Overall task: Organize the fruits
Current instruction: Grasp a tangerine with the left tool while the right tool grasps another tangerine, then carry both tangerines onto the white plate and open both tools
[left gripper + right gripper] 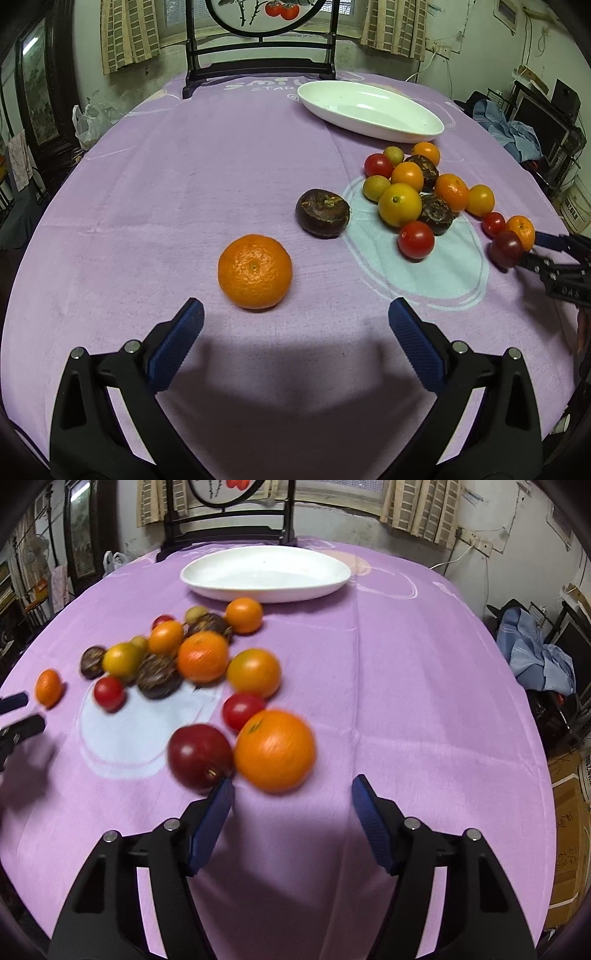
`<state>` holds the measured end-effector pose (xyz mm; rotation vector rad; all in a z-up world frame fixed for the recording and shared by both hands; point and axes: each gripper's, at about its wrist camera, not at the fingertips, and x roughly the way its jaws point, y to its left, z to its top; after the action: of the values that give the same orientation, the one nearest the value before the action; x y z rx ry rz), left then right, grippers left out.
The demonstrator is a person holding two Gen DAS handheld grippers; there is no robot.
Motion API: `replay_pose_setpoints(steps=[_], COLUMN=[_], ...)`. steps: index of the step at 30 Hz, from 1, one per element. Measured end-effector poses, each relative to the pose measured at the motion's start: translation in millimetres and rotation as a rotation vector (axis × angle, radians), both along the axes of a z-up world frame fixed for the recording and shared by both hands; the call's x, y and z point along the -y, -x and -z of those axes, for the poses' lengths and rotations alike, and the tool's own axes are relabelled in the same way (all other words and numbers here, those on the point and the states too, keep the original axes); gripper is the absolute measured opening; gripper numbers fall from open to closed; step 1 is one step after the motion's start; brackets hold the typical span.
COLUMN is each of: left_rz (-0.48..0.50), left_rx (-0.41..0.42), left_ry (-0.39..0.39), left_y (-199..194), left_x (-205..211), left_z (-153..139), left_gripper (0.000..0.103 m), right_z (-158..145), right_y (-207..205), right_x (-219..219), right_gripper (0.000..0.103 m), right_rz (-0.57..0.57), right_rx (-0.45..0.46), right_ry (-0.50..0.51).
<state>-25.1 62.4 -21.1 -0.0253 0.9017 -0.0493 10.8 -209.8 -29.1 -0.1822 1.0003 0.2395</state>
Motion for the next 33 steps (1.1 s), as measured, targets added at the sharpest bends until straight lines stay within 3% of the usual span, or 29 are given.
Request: replay_pose_setpoints(steps=[3, 4, 5, 15, 16, 18, 19, 23, 27, 33], left_rz=[-0.001, -0.002, -0.003, -0.023, -0.02, -0.02, -0.02, -0.037, -0.026, 0.067], left_rx=[-0.008, -0.012, -0.015, -0.045, -0.049, -0.061, -0.072, -0.068, -0.061, -0.053], left_ry=[0.0, 0.003, 0.004, -0.001, -0.003, -0.004, -0.002, -0.028, -0.053, 0.011], left_y=[-1.9, -2.9, -3.8, -17.3, -19.8, -24.4, -26.6, -33.8, -34.1, -52.5], left_x=[-2.5, -4.3, -5.5, -22.5, -22.4, -22.4, -22.5, -19.9, -15.8, 7.9], left_z=[1.4, 2.1, 2.4, 7.6, 8.4, 10.6, 12.0, 12.0, 10.5, -20.0], left_gripper=[0.101, 0.101, 0.101, 0.1, 0.097, 0.081, 0.067, 0.044, 0.042, 0.043], right_z=[1.0, 3.0, 5.5, 5.7, 5.7, 5.2, 4.9, 4.4, 1.5, -35.4], right_y=[-14.6, -18.3, -21.9, -3.2, -0.9, 2.3, 4.4, 10.6, 12.6, 2.3], right_x=[-5.1, -6.3, -6.3, 11.9, 11.4, 11.2, 11.2, 9.9, 11.2, 2.9], right_gripper=[0.065, 0.053, 0.048, 0.045, 0.045, 0.045, 0.045, 0.045, 0.045, 0.045], right_rz=[-0.027, -0.04, -0.042, -0.034, -0.036, -0.04, -0.043, -0.059, -0.07, -0.139], right_rx=[-0.005, -0.02, -0.035, -0.023, -0.021, -0.015, -0.012, -0.006, -0.001, 0.068], right_ry=[0.003, -0.012, -0.022, -0.143, -0.142, -0.142, -0.144, -0.147, -0.155, -0.175])
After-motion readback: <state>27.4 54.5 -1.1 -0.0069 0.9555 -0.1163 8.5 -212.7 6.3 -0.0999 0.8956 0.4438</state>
